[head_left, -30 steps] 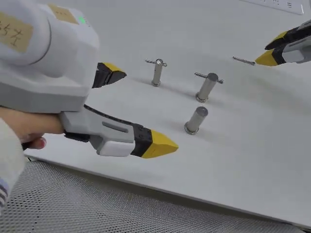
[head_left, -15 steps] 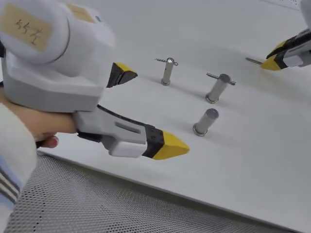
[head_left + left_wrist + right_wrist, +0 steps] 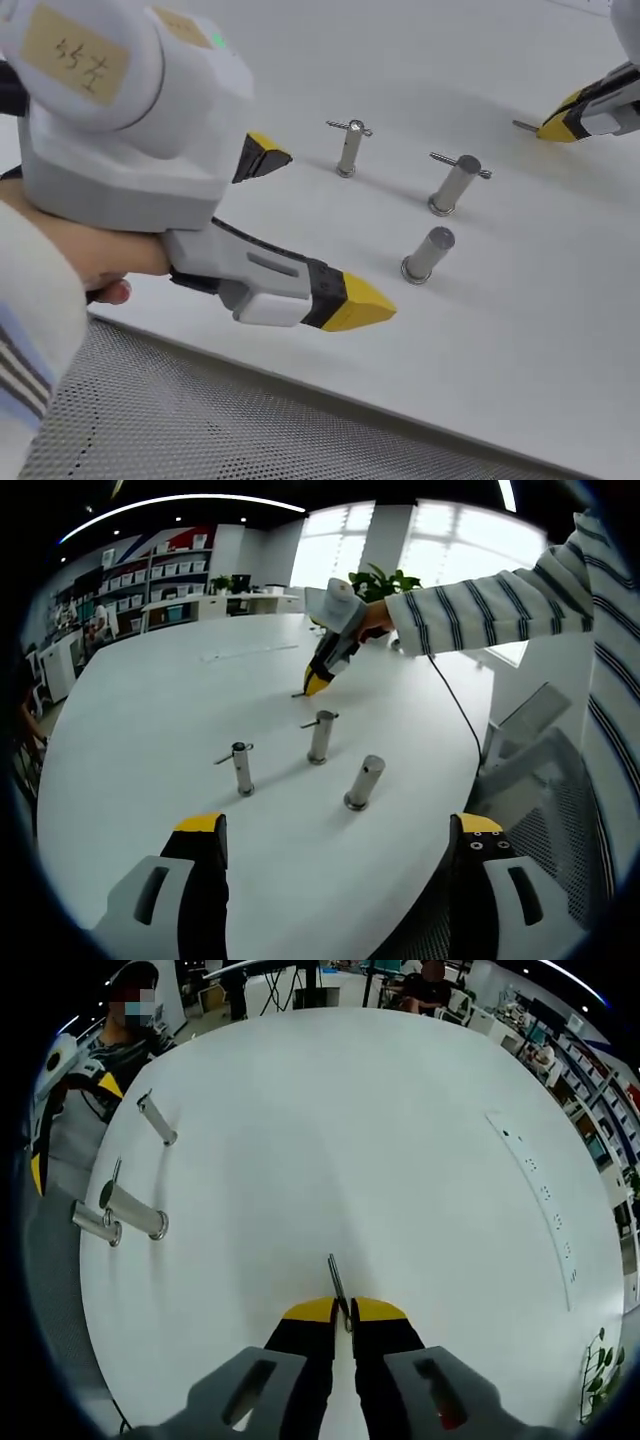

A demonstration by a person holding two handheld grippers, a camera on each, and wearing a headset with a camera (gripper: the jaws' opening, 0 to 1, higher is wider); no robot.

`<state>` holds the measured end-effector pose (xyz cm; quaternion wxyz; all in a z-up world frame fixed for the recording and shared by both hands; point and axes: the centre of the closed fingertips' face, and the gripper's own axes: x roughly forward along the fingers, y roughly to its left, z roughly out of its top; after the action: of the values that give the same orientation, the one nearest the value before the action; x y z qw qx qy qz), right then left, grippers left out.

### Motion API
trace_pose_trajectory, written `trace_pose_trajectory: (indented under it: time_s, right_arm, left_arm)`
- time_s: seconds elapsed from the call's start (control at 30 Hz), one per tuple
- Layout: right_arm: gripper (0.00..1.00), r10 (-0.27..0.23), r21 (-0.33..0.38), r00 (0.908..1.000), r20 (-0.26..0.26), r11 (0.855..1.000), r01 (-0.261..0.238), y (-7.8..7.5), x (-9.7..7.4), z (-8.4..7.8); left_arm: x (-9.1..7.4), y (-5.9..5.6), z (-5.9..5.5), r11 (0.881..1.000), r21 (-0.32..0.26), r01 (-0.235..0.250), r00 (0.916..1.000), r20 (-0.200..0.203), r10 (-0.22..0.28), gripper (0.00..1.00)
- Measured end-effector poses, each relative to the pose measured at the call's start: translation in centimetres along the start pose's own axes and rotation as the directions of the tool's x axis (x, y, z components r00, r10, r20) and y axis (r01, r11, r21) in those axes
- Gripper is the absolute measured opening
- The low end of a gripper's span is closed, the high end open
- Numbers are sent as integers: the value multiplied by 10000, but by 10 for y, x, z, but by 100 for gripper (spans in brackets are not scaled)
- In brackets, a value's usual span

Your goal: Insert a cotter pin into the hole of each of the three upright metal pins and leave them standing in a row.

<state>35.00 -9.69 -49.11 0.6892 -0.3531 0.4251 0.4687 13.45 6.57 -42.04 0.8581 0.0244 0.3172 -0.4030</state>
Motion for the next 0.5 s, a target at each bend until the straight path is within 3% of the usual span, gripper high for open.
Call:
trace_pose_trajectory:
  time_s: [0.23,0.3,0.5]
  right_arm:
    - [0,6,263,10000,-35,9997,-5,5,-2,0]
    - [0,8,280,10000,-36,9996,-7,7,-3,0]
    - [0,-50,-196,9999,-101,9998,48,9,-4,0]
  left_arm:
    - [0,-1,0,10000,-32,66,10000,-8,-66,90]
    - [0,-1,-3,10000,-7,86,9998,-180,-86,90]
    - [0,-1,-3,9999,134,60,9998,-168,-58,90]
